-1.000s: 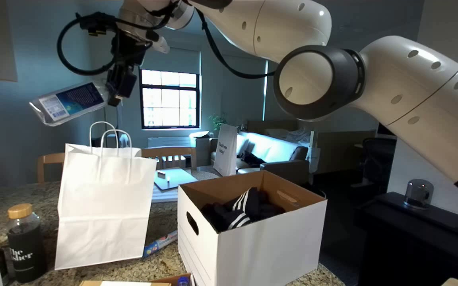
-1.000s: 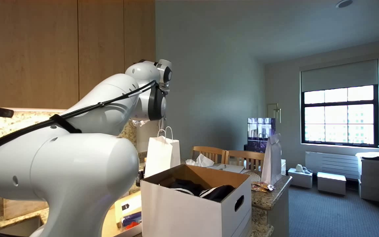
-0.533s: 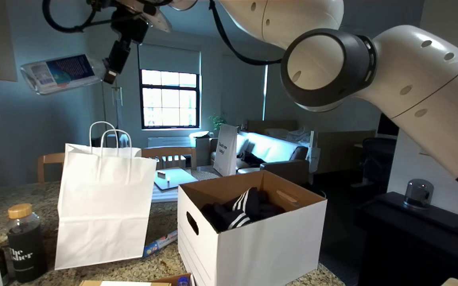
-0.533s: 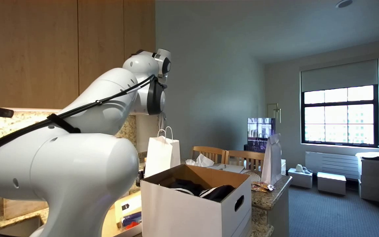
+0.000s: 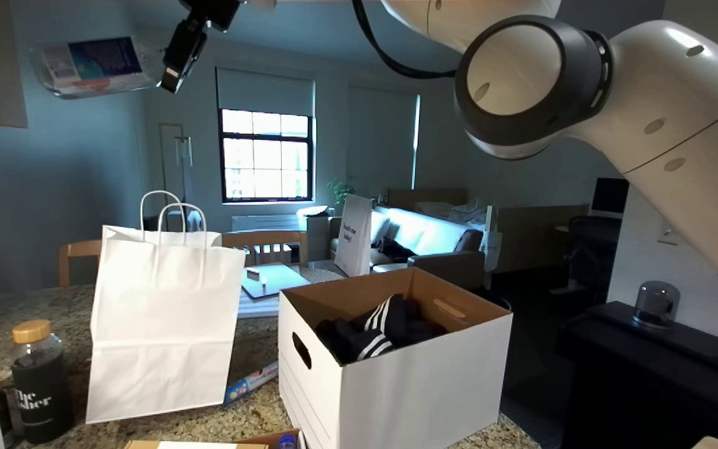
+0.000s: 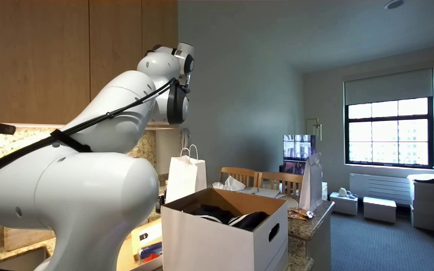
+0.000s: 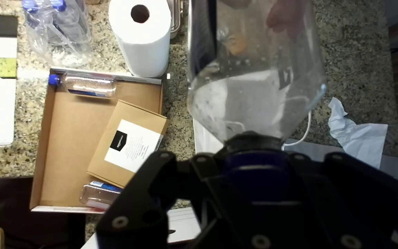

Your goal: Put the water bottles into the box

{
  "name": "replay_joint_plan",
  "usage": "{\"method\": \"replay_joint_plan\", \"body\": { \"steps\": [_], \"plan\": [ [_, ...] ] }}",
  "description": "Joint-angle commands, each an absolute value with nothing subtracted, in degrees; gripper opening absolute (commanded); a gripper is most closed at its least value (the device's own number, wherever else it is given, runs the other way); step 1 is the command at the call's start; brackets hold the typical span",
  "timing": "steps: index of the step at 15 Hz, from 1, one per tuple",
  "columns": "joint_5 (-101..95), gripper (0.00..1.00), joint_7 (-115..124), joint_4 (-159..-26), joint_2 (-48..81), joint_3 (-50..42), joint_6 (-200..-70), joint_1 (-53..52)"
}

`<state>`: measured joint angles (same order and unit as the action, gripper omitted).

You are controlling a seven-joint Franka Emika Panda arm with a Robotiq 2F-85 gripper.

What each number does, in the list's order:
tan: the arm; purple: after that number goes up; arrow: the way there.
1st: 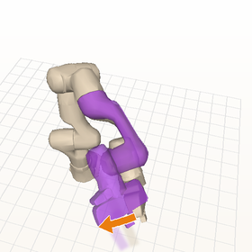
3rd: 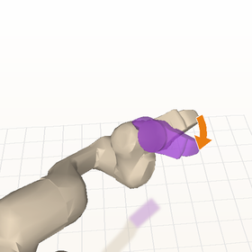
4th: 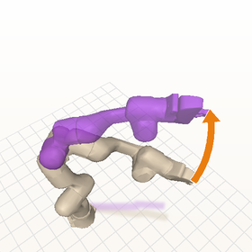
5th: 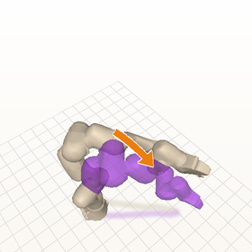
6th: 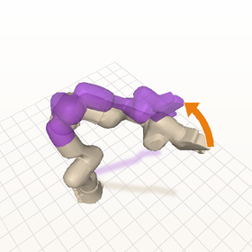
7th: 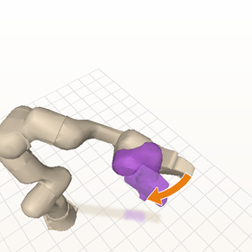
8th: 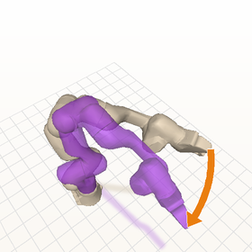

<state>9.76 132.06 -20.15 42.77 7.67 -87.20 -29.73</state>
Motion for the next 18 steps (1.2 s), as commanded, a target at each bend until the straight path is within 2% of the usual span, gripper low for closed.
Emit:
{"method": "replay_joint_plan", "body": {
  "steps": [1,14,18],
  "plan": [
    [11.2,0.08,135.7,-21.8,39.4,9.4,-86.2,-27.9],
    [14.1,0.09,133.0,-21.0,31.5,11.9,-86.8,-20.2],
    [12.8,0.09,133.9,-22.1,31.0,11.0,-87.6,-20.7]
  ]
}}
